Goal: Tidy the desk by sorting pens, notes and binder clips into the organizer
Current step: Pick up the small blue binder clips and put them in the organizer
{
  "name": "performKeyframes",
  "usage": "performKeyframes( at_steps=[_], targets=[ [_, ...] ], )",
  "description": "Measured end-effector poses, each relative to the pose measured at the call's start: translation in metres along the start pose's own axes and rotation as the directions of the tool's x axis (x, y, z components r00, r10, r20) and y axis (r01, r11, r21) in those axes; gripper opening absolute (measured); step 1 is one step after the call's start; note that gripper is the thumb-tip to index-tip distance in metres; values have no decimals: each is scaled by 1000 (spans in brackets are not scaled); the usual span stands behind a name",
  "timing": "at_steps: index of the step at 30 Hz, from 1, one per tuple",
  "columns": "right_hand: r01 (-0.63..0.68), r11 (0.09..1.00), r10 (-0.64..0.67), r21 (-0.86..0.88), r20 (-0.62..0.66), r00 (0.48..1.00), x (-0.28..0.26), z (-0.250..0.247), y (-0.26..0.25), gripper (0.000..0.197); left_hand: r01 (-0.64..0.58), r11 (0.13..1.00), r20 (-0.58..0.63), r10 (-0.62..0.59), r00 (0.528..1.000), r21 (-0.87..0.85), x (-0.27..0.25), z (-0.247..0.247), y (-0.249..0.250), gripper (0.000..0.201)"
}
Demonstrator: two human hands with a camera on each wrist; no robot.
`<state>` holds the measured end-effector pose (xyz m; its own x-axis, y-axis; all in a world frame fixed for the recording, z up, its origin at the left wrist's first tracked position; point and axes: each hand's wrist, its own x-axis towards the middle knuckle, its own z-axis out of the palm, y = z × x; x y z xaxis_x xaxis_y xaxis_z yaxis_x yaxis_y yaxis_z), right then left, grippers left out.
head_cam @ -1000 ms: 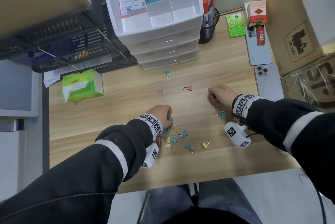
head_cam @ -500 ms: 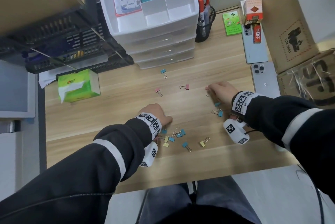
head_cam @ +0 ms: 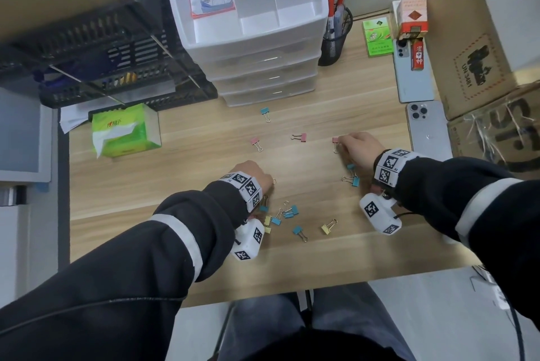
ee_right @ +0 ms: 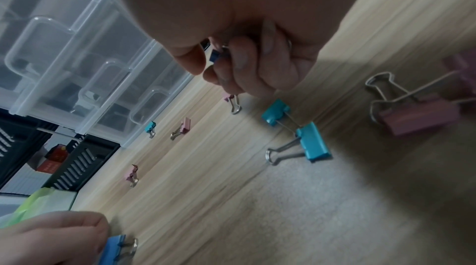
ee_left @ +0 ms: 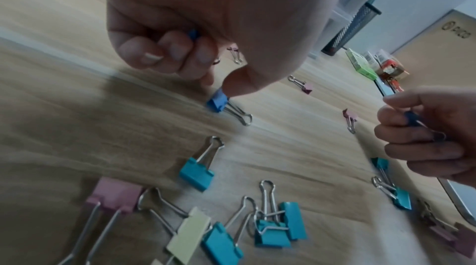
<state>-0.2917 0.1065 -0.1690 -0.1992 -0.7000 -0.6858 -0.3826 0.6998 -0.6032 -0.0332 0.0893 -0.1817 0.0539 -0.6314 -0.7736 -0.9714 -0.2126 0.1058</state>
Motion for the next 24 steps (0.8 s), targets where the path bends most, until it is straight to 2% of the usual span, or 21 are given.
performKeyframes(
  at_steps=[3,6,7,11,15,20,24],
  targets=[
    [3,1000,-3,-25,-1,1000,-1,4,-1,33,-15,999,-19,14,1000,-37,-1,-6,-2,16],
    [12,999,-13,-37,-19,1000,-2,8,-1,36,-143,989,-17,144,989,46,-6,-8,-6,44],
    [20,999,-21,-46,-19,1000,-2,10,-1,35,-209,974,-8,211,978,91,-7,-8,-8,44],
    [31,999,-31,-42,-15,999,0,15,-2,36,-343,923,4,348,938,177,-4,-4,-15,26],
    [24,999,-24,-42,-12,1000,0,17,-3,36,-356,893,0,371,929,275,-6,-3,-14,14],
    [15,1000,-15,-21,-12,1000,1,24,-3,35,-311,828,-12,357,934,466,-8,3,-10,24],
    [30,999,-30,-37,2,1000,0,29,-4,36,-280,806,-22,341,940,521,-8,2,-8,27]
  ],
)
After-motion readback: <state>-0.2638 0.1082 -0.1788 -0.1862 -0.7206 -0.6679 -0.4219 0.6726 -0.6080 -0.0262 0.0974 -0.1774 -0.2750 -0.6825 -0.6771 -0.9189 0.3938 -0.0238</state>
